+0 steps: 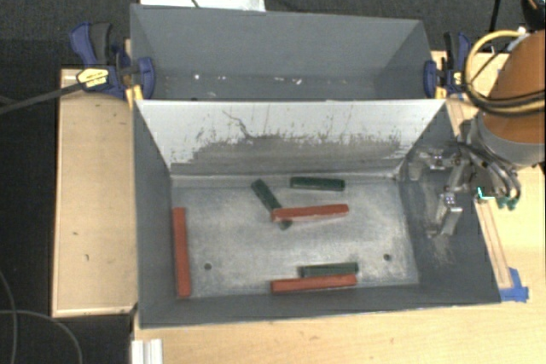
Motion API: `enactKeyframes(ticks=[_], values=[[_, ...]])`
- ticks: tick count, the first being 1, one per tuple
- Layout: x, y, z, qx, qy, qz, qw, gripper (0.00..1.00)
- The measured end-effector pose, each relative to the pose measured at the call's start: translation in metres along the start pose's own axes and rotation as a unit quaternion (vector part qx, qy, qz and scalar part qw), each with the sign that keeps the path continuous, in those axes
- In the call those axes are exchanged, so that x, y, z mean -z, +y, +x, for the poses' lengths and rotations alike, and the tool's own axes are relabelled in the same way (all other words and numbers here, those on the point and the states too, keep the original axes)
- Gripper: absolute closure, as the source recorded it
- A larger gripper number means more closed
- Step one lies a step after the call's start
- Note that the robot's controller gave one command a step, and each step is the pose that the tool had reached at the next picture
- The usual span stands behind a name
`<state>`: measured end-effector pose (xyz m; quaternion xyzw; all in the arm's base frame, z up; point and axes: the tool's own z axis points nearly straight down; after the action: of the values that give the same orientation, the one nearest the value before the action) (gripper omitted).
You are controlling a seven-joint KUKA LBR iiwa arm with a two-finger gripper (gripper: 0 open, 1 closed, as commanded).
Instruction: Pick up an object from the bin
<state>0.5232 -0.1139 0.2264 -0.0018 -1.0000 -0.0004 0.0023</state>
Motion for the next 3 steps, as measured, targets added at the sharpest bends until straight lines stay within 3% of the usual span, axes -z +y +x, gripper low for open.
enactKeyframes(ticks=[1, 2, 3], values=[[-0.158, 0.102, -0.057, 0.107, -0.0030, -0.001, 0.9943, 0.00], [-0.124, 0.151, -0.042, 0.098, -0.0036, -0.001, 0.9952, 0.00], [-0.126, 0.142, -0.032, 0.074, -0.0011, 0.000, 0.9972, 0.00]])
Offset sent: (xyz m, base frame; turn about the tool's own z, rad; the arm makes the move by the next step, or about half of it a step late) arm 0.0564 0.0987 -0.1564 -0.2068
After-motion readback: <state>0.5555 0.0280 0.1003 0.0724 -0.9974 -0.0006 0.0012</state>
